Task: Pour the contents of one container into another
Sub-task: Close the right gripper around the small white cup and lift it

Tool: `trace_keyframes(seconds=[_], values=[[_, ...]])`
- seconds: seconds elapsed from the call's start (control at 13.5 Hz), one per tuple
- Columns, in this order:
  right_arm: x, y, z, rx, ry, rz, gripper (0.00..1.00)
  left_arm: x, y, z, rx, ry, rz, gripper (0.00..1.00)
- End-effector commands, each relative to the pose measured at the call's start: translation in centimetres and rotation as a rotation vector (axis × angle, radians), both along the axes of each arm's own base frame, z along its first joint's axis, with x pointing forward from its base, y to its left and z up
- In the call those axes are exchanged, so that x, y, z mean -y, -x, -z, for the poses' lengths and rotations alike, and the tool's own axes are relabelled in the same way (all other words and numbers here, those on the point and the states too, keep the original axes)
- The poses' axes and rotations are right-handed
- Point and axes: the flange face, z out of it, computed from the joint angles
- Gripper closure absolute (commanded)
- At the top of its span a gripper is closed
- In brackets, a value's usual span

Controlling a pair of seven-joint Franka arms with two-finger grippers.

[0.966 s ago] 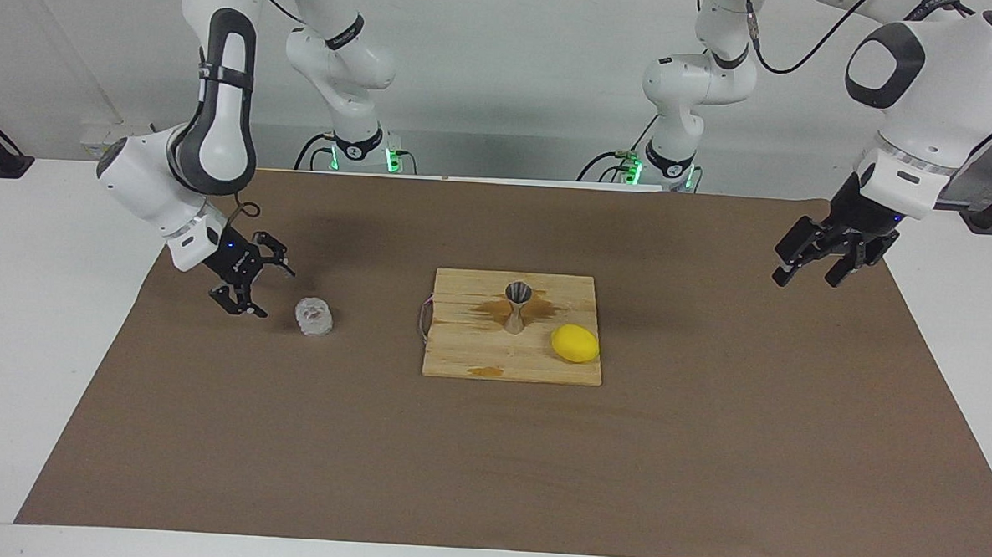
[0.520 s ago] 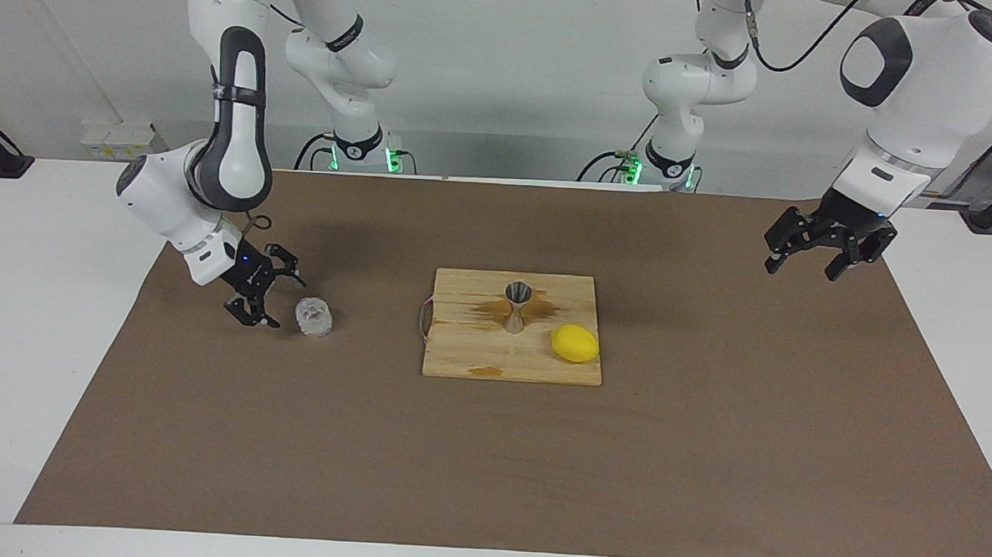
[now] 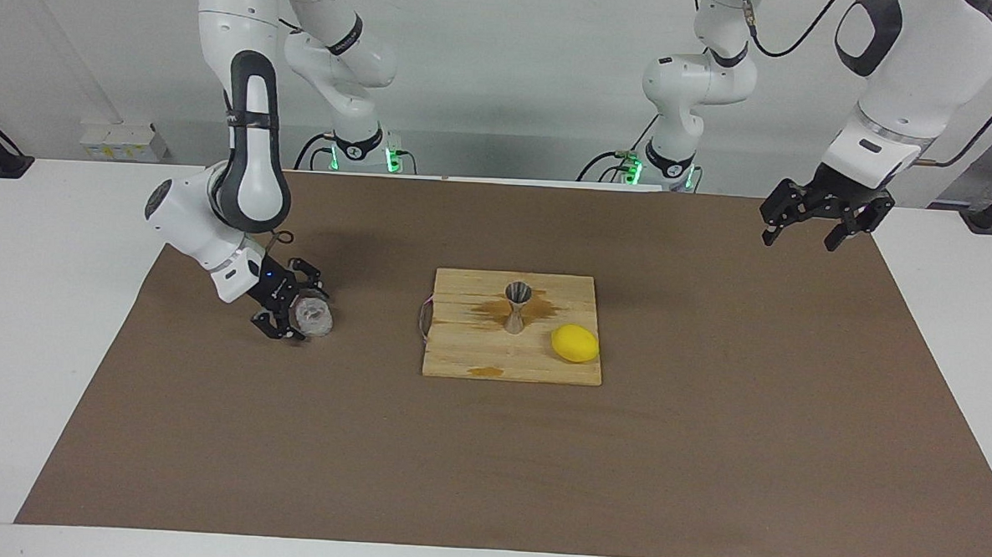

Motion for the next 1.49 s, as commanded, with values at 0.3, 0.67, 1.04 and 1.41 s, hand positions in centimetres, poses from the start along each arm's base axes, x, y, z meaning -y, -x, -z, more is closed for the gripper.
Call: trace_keyframes(seconds=[0.3,0.67,1.04,1.41], values=[[-0.4,0.1,1.3,0.042,-0.004,-0.008,0.0,-0.5,1.1,-2.8,-0.024,-0.057,0.008,0.0],[-1.4,0.1,1.3,0.048,-0.004,-0.04,0.0,-0.9,1.4,-3.1,-0.019,-0.015,0.021,0.0],[-1.5,0.0,1.1,0.051,-0.004,-0.04,0.15,-0.9,1.1,-2.4,-0.028,-0.025,0.048,0.0],[-1.8,-0.3,0.5,0.066,-0.001,-0.048,0.39,-0.8,1.7,-1.8,-0.017,-0.025,0.05,0.0]])
